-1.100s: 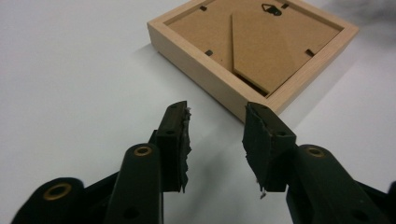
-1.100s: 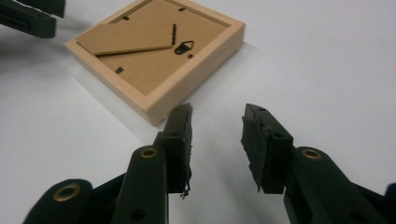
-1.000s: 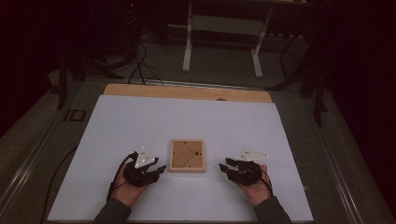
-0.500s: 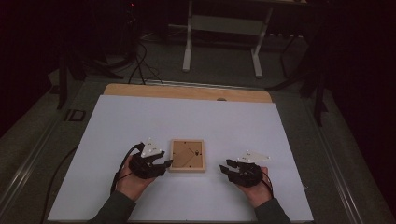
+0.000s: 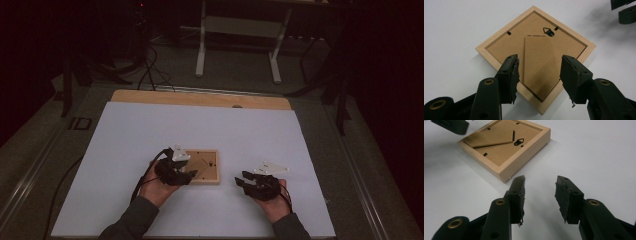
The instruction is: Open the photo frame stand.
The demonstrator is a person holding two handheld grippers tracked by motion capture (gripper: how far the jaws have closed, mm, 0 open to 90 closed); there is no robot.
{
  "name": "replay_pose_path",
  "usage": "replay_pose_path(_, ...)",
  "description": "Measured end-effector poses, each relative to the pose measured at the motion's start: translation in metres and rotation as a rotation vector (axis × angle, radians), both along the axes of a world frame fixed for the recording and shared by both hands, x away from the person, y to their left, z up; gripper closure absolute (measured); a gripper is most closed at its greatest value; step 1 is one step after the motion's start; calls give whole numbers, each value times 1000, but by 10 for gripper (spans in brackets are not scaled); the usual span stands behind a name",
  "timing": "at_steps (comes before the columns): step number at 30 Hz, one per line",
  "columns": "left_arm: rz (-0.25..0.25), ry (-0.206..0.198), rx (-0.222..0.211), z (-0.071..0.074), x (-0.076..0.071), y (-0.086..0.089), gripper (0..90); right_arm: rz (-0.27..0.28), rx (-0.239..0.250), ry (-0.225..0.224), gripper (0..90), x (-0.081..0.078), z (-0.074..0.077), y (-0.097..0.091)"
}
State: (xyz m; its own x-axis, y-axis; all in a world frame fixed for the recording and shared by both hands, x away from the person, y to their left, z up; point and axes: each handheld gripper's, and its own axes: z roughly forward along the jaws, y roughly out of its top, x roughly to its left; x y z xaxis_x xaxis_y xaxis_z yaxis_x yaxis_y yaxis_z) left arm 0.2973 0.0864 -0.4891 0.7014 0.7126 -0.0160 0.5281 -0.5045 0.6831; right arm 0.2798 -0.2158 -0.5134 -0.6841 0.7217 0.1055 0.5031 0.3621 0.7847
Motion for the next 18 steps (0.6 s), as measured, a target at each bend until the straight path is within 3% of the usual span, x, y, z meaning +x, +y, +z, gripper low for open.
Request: replay_pose_path(18,-2,21,40,-15,5,-12,454,6,3,-6,593,-1,0,2)
